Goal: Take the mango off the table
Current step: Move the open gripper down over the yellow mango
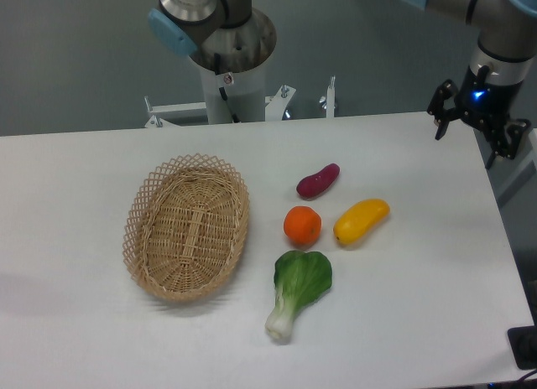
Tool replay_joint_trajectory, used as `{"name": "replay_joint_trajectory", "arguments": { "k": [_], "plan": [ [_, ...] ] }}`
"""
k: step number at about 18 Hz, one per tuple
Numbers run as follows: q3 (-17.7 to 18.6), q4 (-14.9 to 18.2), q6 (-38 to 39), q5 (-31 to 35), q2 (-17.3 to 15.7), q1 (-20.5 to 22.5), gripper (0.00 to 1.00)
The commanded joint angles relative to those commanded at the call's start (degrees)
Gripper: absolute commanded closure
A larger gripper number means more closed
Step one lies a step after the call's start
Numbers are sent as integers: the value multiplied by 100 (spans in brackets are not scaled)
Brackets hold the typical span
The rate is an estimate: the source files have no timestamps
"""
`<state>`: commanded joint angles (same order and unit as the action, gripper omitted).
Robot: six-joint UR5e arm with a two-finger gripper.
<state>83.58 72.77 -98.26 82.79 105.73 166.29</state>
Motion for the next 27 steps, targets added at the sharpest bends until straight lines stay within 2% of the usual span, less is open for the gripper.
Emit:
{"name": "replay_joint_trajectory", "arguments": {
  "k": [11,13,18,21,25,27],
  "plan": [
    [360,-105,114,-70,-35,-26,0],
    [544,-411,123,-62,-53,-88,0],
    [1457,-1501,281,-26,-70,-211,0],
    [1678,-1643,789,-62,-27,-289,0],
    [1705,-1696,1545,-53,184,-658,0],
    [1845,-1949,1809,-53,255,-782,0]
  ]
}}
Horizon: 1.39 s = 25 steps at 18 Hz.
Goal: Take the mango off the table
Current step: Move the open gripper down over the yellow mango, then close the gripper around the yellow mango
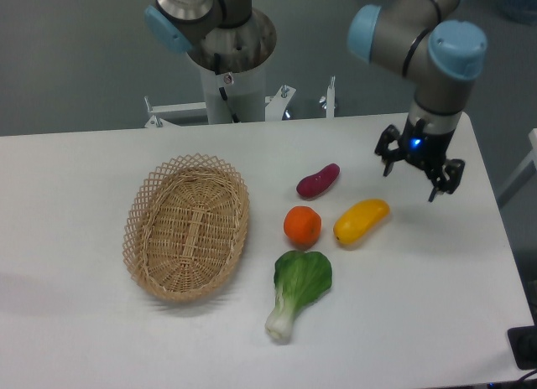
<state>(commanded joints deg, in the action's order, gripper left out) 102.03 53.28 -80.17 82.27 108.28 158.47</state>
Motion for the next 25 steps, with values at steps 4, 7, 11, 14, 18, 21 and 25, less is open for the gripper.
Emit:
{"name": "replay_joint_trajectory", "arguments": {
  "k": [4,7,11,14,18,21,25],
  "plan": [
    [484,-915,54,44,132,-132,0],
    [546,-942,54,53,184,-150,0],
    [660,-986,36,123,246,-246,0],
    [687,-1012,1,123,351,-291,0],
    [704,-1004,-16,123,404,-326,0],
    [695,-1012,-8,132,457,-343,0],
    [704,-1275,-8,132,475,-343,7]
  ]
}}
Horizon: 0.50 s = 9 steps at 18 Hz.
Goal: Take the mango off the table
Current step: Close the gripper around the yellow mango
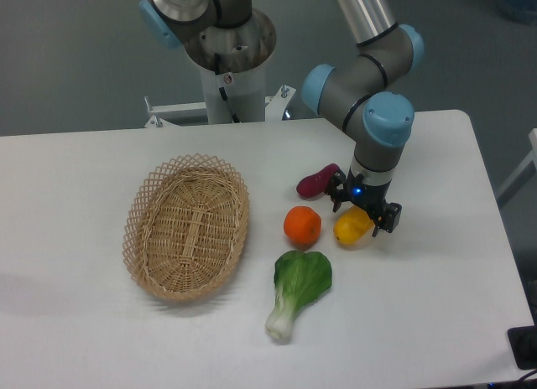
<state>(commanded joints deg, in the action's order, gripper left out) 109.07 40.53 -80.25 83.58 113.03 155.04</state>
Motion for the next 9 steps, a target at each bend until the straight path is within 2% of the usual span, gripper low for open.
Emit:
{"name": "replay_joint_trajectory", "arguments": {
  "k": [2,4,9],
  "plan": [
    [27,-36,0,87,-9,0,23],
    [27,-36,0,105,-9,0,33],
    [9,-36,-9,105,-17,0,48]
  ]
}}
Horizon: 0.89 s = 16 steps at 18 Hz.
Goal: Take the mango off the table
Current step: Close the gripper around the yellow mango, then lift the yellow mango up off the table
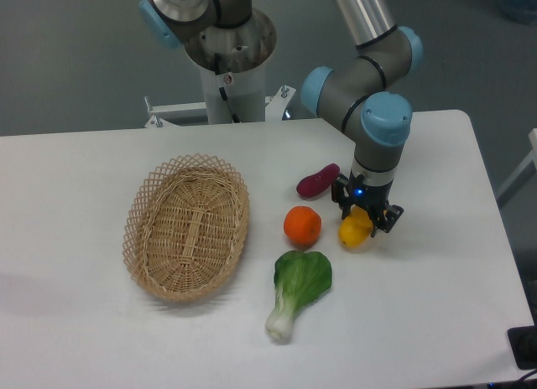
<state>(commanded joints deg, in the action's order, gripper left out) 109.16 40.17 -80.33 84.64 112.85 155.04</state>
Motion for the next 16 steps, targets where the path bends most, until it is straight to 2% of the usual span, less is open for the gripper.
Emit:
{"name": "replay_joint_trajectory", "arguments": {
  "k": [2,7,11,16],
  "plan": [
    [-9,0,0,0,0,0,55],
    [-114,0,26,-9,-44,9,55],
    [-588,88,61,-62,-167,79,55],
    [-773,228,236,-571,-378,105,55]
  ]
}}
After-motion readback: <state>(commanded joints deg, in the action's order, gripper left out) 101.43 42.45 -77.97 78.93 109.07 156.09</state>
